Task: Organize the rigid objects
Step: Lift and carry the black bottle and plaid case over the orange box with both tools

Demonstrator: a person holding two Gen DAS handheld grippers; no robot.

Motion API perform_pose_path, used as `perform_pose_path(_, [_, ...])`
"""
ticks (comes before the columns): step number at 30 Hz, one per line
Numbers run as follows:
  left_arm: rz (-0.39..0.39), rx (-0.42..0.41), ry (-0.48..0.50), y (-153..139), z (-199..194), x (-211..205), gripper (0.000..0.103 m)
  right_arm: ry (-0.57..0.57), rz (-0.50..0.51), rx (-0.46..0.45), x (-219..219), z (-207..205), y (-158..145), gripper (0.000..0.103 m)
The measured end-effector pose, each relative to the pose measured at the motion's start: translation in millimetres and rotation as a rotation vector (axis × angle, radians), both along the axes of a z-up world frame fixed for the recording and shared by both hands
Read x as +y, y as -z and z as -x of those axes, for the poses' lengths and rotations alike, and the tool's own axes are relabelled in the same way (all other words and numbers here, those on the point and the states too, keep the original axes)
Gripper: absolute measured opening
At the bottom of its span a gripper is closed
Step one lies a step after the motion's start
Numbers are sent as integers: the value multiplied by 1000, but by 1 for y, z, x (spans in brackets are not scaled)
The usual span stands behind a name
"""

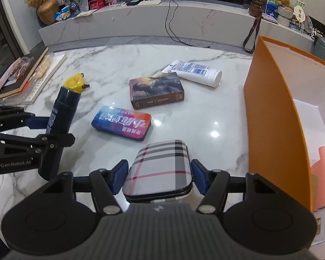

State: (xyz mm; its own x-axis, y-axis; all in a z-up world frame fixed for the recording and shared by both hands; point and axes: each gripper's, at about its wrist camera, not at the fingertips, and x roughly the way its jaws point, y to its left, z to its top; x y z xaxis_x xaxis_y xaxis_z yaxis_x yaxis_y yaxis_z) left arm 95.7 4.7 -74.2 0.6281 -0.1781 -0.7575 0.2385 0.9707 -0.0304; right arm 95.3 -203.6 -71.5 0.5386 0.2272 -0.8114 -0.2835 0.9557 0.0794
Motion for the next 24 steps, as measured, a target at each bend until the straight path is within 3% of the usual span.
perform_pose_path(7, [11, 3, -1, 0, -1, 1, 47, -56, 83, 146, 2, 3, 32, 64])
perform_pose_path(10, [17, 4, -1, 1, -2, 2, 47, -51, 83, 139, 3, 2, 33, 66])
perform_pose_path(14, [24, 6, -1, 2, -3, 3, 47, -13, 45, 89, 5, -3, 33, 81])
perform_pose_path(17, [27, 8, -1, 2, -4, 4, 47, 19, 26, 53, 8, -10, 34, 80])
perform_pose_path(21, [29, 11, 0, 3, -5, 5, 47, 40, 101, 7, 21, -15, 40, 65])
perform_pose_path(24, [28, 10, 0, 3, -5, 5, 47, 32, 106, 14, 22, -17, 38, 64])
